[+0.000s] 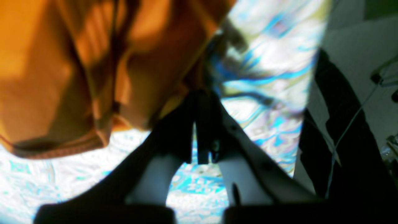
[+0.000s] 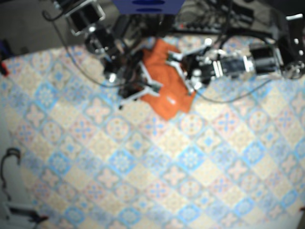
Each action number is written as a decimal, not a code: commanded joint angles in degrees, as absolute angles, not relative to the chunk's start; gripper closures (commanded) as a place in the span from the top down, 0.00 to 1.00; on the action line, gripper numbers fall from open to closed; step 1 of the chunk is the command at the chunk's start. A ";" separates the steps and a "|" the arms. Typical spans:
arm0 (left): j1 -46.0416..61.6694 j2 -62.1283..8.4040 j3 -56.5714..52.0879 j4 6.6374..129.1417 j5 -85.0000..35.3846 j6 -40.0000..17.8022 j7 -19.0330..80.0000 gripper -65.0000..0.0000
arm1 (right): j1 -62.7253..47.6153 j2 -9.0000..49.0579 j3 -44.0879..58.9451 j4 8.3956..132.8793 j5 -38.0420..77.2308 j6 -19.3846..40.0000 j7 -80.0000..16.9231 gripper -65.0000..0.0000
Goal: Fold the T-shirt properly
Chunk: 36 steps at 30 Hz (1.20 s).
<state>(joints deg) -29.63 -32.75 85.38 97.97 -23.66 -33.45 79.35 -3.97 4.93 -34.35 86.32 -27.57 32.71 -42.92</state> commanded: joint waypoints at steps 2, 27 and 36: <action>-30.55 -33.71 85.00 98.42 -24.57 -33.63 80.00 0.00 | -4.26 4.62 -34.68 86.46 -25.54 34.51 -42.77 0.30; -28.62 -30.99 85.00 87.16 -26.07 -33.27 74.15 0.00 | -4.35 4.62 -34.86 86.46 -25.54 34.51 -42.77 0.30; -28.26 -27.91 82.95 87.16 -20.44 -33.27 74.24 0.00 | -4.35 4.62 -34.95 86.46 -25.54 34.51 -42.77 0.30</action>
<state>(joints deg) -27.40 -29.04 83.77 87.26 -26.55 -35.40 80.49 -4.03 4.93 -34.41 86.30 -27.16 32.71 -43.13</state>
